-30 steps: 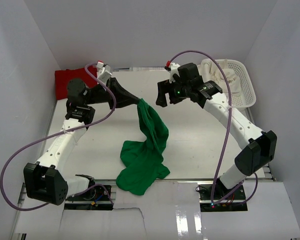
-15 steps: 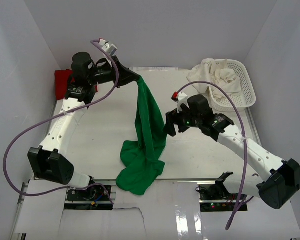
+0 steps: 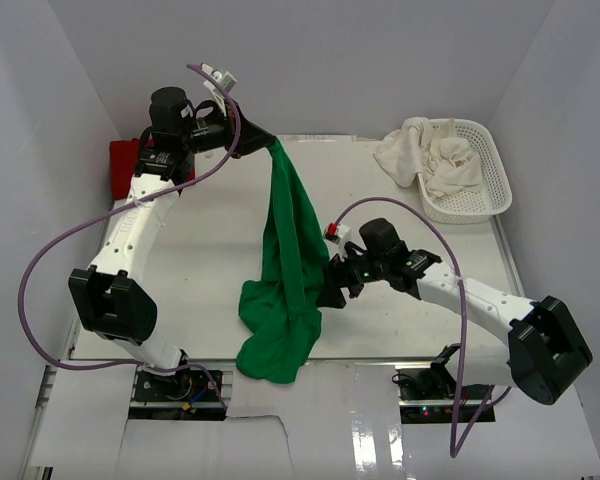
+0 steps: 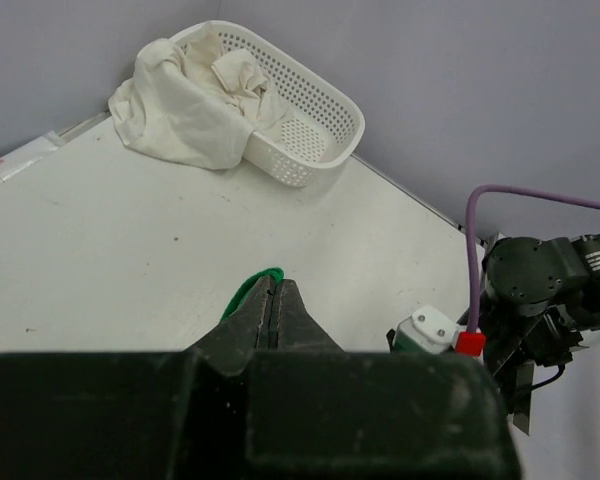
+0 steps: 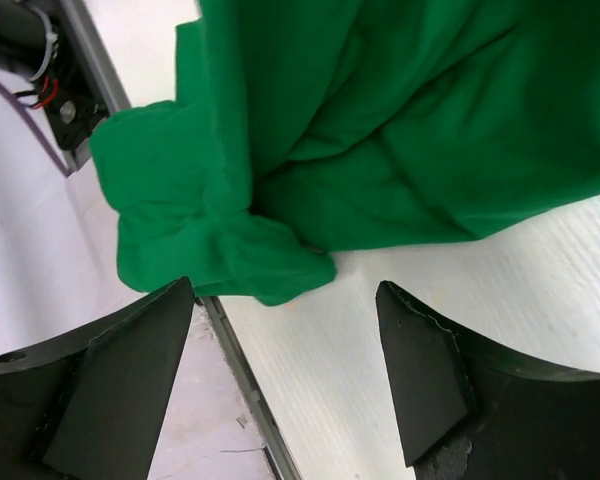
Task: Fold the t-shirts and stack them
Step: Flatten out the tshirt
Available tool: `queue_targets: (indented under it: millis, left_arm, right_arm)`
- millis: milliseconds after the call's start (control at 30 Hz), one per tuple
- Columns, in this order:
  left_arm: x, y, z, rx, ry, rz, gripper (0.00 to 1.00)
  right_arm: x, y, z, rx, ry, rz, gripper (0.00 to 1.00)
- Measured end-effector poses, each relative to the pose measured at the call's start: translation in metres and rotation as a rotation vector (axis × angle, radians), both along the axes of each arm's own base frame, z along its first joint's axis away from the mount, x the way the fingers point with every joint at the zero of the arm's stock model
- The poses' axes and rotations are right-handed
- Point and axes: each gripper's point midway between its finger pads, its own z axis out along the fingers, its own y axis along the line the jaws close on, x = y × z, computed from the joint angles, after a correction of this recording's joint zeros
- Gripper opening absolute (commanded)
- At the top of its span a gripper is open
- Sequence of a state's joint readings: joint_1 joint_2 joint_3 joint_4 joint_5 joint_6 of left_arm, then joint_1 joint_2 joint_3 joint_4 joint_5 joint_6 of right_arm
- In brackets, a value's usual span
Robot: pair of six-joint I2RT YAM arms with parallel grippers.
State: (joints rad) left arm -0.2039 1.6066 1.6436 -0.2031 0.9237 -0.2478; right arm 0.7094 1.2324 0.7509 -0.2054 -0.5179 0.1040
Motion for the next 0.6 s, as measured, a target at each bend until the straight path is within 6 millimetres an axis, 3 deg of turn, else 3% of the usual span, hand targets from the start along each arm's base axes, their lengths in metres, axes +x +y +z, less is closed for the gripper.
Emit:
queue_targets:
  millis: [300, 600]
  left_arm:
    - [0.000, 0.002, 0.005, -0.001, -0.012, 0.001, 0.00]
    - [-0.002, 0.001, 0.005, -0.003, -0.010, -0.013, 0.00]
  right_arm:
    - [-0.023, 0.022, -0.029, 0.056, 0.080, 0.163, 0.79]
    - [-0.019, 0.035, -0.035, 0.106, 0.013, 0.266, 0.76]
